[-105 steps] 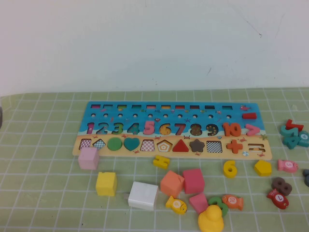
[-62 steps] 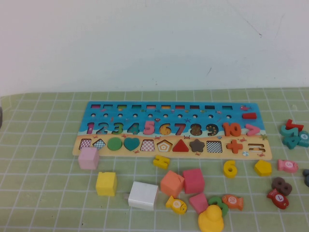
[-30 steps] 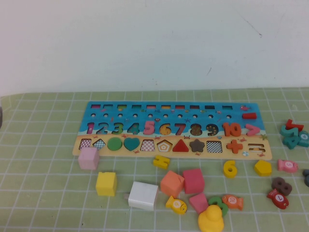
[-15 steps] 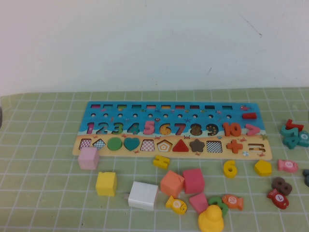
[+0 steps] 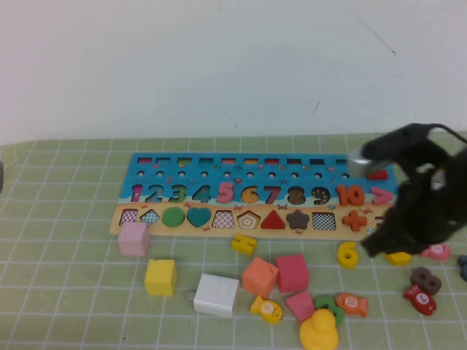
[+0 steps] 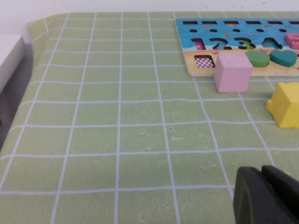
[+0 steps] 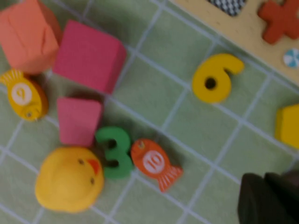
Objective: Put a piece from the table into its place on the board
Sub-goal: Pick up the "number 6"
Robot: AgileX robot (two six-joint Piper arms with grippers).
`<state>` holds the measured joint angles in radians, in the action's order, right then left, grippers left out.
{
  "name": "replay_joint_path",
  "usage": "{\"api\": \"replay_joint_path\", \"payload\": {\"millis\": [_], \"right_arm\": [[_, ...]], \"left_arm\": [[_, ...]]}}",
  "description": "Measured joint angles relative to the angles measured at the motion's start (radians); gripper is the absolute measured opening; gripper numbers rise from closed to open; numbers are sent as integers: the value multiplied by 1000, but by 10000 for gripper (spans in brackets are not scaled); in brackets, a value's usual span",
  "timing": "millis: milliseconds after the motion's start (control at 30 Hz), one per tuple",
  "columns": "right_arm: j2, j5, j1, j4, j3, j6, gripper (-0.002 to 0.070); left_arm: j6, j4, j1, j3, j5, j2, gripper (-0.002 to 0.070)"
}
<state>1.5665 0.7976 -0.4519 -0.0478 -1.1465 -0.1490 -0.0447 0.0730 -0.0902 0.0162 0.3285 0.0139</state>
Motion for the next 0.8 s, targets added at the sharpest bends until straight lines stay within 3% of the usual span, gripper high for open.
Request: {"api": "replay_joint_path", "payload": {"millis": [100,300,367,800], "right_arm": [[76,36,-46,30,-83,76,48],[215,82,-56,22,-196,159,317],[251,82,-56,29,-211,205,365],[374,33,-56,133,-223,314,392]], "left_arm": [[0,0,0,0,0,0,-2],[0,0,0,0,0,0,-2],[0,0,0,0,0,0,-2],[0,0,0,0,0,0,-2]]}}
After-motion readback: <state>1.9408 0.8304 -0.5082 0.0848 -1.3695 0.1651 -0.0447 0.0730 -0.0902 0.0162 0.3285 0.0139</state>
